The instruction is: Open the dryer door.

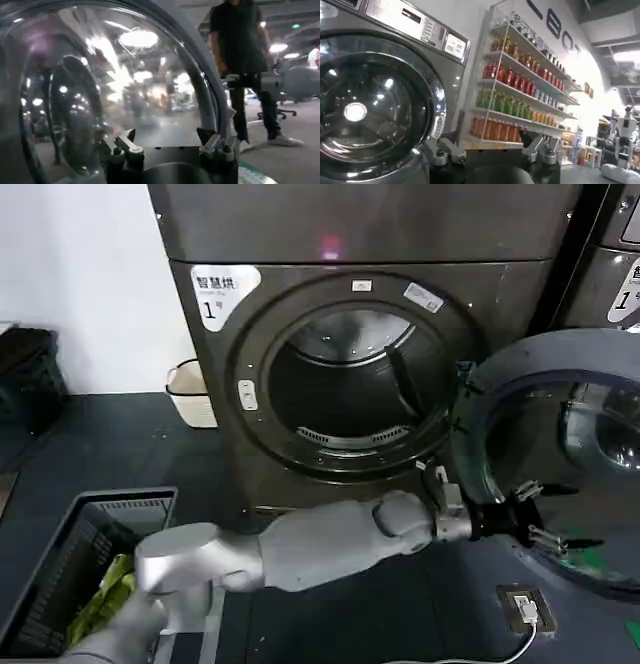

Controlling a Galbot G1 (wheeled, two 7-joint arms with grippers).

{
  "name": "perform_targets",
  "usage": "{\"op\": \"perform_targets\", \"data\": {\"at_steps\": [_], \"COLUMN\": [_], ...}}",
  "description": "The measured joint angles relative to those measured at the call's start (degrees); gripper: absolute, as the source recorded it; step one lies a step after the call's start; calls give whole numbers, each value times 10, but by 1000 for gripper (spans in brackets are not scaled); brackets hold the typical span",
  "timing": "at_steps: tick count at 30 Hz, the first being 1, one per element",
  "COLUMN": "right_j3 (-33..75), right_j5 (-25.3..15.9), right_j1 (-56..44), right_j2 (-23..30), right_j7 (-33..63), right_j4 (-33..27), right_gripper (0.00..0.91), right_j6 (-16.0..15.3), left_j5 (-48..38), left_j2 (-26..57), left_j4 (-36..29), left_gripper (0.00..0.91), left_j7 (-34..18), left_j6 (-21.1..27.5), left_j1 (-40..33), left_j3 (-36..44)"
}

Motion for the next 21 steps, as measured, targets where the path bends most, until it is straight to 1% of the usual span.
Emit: {"op": "perform_targets", "data": {"at_steps": [5,15,21], "right_j3": [2,5,5], "right_j5": [1,1,1], "right_j1": [-3,-5,-4], "right_j2": [2,6,6], "right_j7": [-1,-4,-4], "right_j4": [3,5,6], "right_gripper": [907,907,907], "right_j6": [1,1,3], "left_j5": [3,15,33], "left_j2": [-17,-20,-20], "left_j4": [27,51,45], "left_gripper": [907,907,907], "left_j7": [-8,-21,-26], "left_j6": [-1,-7,-14], "left_j1": [-4,-6,-6], "left_j3": [-9,-14,-19]}}
